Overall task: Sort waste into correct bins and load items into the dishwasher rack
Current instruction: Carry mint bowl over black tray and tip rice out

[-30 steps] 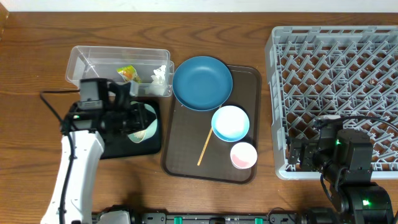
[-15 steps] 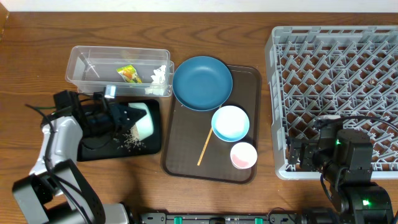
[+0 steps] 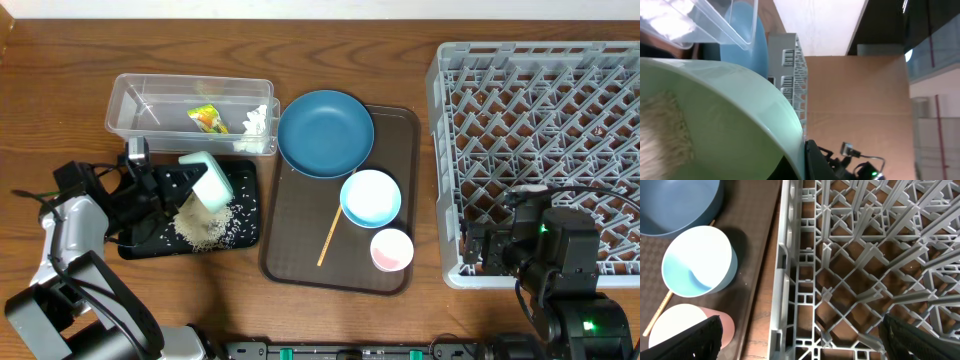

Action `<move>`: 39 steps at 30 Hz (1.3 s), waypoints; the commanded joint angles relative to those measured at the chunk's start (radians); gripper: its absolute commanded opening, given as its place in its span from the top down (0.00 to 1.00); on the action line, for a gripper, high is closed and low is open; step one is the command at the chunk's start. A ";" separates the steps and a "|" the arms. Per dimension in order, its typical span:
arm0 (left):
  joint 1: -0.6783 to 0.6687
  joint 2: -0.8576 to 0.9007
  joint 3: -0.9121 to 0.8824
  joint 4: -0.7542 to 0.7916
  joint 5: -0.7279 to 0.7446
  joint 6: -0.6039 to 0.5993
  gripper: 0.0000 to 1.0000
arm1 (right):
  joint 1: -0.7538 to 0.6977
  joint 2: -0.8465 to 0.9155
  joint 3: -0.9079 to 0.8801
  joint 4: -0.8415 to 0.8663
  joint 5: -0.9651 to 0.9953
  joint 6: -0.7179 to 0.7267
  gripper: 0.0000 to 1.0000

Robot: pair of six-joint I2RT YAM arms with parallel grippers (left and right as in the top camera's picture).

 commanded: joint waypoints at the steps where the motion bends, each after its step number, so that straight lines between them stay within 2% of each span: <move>1: 0.006 0.002 -0.005 -0.004 0.048 -0.130 0.94 | 0.012 -0.001 0.017 -0.001 0.003 0.002 0.01; 8: 0.006 0.002 -0.005 -0.003 0.048 -0.267 0.94 | 0.012 -0.001 0.017 -0.001 0.003 0.002 0.01; 36: 0.006 0.002 -0.005 0.007 0.045 -0.269 0.94 | 0.012 -0.001 0.017 -0.001 0.003 0.002 0.01; 39: 0.006 0.002 -0.005 0.046 -0.041 -0.269 0.94 | 0.012 -0.001 0.017 -0.001 0.003 0.002 0.01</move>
